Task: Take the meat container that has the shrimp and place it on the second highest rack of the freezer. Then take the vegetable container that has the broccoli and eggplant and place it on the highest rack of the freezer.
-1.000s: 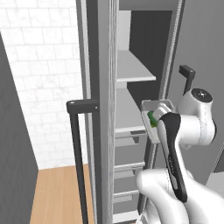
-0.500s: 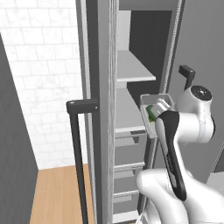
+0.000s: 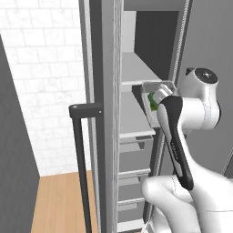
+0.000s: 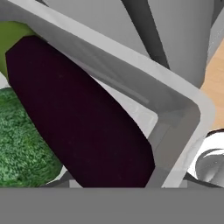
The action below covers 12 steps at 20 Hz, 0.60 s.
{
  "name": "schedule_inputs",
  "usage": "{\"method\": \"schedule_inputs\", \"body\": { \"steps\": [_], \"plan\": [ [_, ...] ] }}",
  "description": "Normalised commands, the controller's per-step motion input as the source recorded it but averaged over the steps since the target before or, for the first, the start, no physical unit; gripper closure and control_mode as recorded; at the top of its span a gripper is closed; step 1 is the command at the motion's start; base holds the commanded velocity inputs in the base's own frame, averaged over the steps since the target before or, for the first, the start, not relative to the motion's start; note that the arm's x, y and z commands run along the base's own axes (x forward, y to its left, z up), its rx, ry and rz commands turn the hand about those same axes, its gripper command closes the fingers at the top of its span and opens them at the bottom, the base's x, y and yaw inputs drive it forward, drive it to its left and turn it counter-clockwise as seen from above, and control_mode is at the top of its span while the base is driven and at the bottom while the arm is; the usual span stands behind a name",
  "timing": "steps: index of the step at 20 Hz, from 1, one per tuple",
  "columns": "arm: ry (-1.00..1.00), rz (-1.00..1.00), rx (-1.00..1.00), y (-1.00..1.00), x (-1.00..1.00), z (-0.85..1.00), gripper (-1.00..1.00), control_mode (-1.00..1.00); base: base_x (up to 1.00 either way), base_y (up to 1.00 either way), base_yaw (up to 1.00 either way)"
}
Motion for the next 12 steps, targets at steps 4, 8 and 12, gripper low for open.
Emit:
{"method": "schedule_inputs", "body": {
  "steps": [4,8,12],
  "plan": [
    [0.00,0.02,0.00,0.20,0.53,0.45,1.00,-1.00,0.00,0.00,0.00],
    [0.00,0.00,0.00,0.06,0.47,0.37,1.00,-1.00,0.00,0.00,0.00],
    [0.00,-0.02,0.00,0.00,0.54,0.06,1.00,-1.00,0.00,0.00,0.00]
  ]
}}
